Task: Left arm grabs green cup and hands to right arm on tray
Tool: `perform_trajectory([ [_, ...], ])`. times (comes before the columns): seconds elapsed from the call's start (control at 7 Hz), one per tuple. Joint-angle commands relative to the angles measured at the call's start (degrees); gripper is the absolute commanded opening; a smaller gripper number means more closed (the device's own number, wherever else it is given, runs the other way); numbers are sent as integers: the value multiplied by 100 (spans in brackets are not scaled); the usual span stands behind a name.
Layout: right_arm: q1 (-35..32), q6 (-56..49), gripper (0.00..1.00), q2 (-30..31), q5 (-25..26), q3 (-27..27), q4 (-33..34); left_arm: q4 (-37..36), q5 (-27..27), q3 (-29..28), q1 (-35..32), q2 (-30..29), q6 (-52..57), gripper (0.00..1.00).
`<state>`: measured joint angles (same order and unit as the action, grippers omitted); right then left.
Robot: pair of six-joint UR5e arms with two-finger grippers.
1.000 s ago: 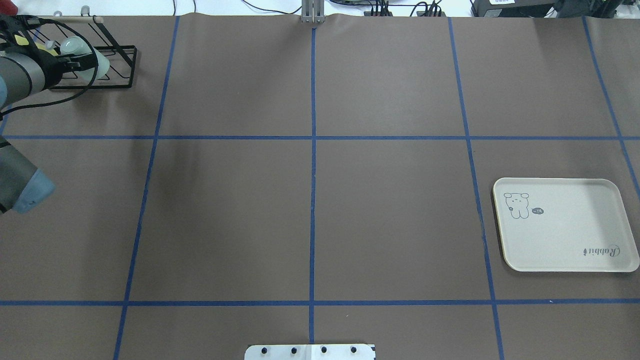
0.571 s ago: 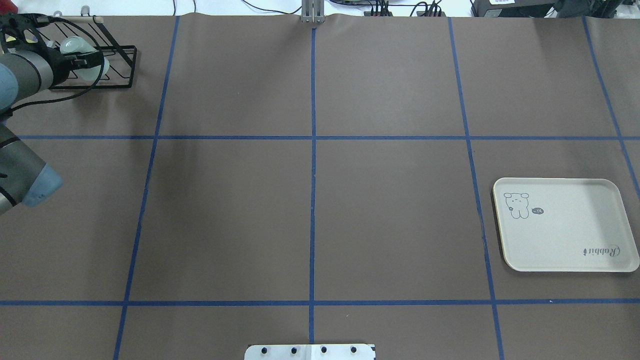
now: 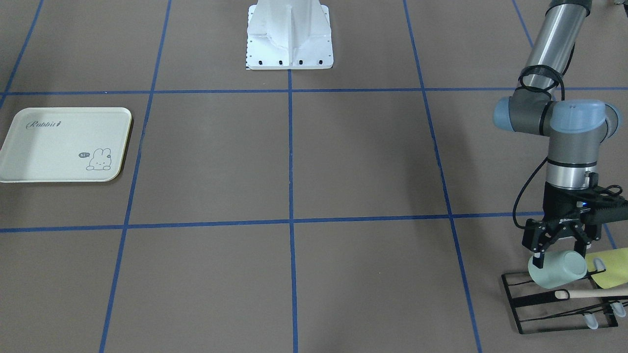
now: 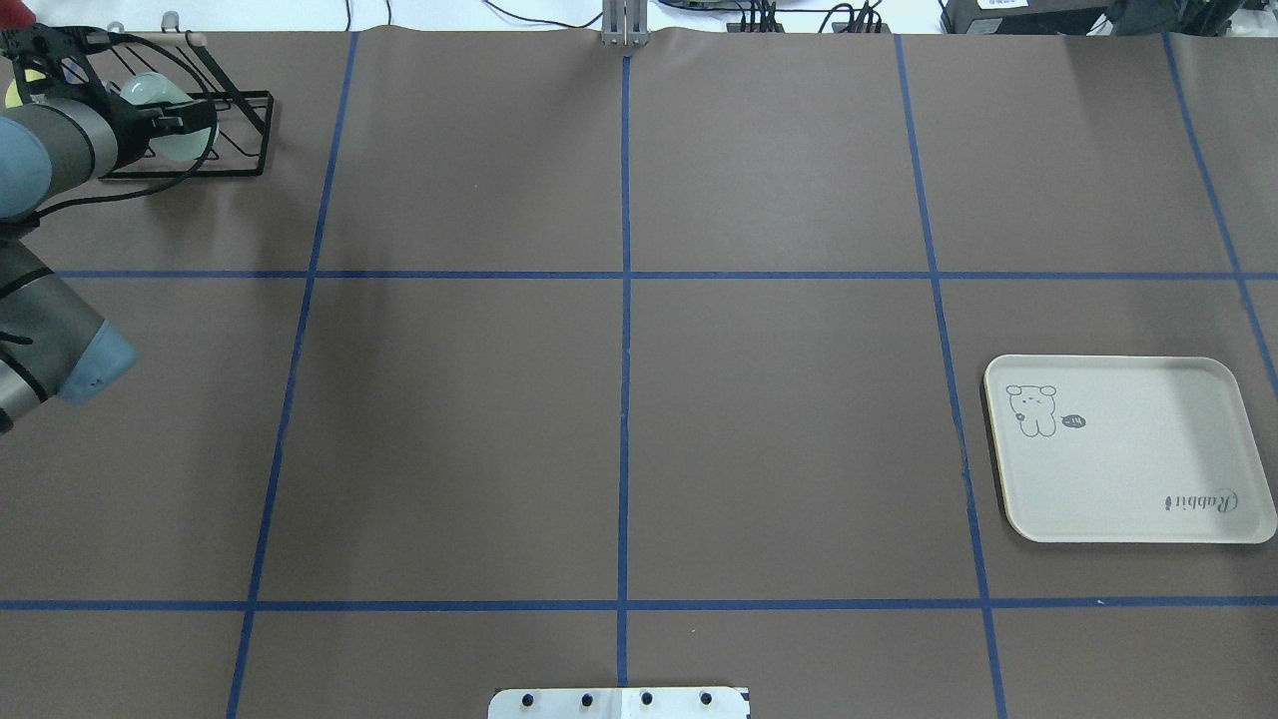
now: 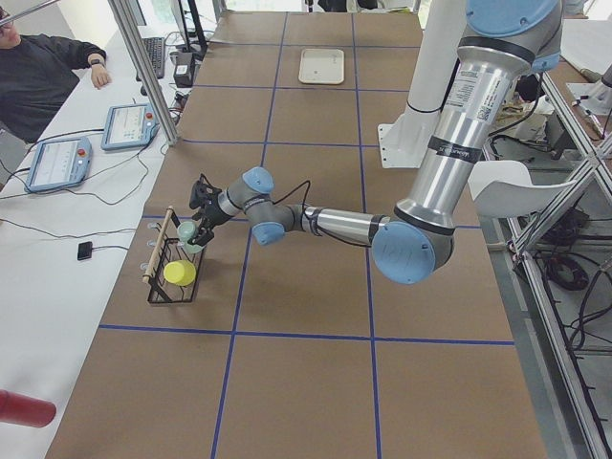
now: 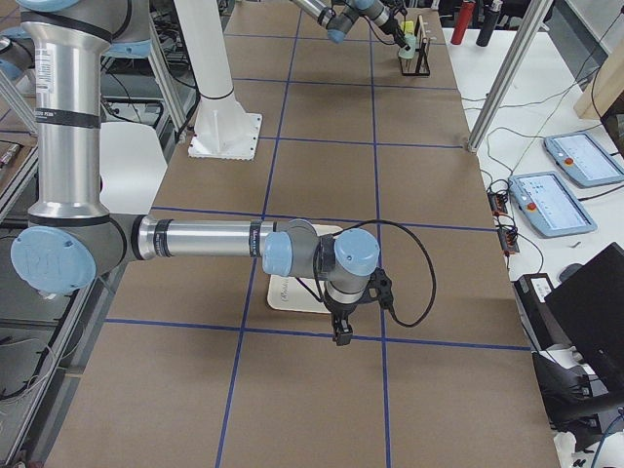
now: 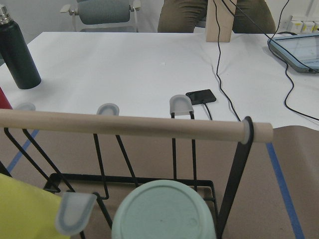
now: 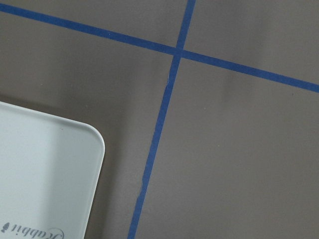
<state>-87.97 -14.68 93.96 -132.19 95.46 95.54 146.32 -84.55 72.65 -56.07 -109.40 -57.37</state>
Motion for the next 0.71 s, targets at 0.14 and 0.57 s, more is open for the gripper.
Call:
perform_trajectory([
  [0.14, 8, 0, 100, 0, 0, -1, 0, 2, 9, -101, 0, -47, 7, 100],
  [0.57, -1, 0, 100, 8, 0, -1, 0, 2, 9, -154, -70, -47, 24, 99],
])
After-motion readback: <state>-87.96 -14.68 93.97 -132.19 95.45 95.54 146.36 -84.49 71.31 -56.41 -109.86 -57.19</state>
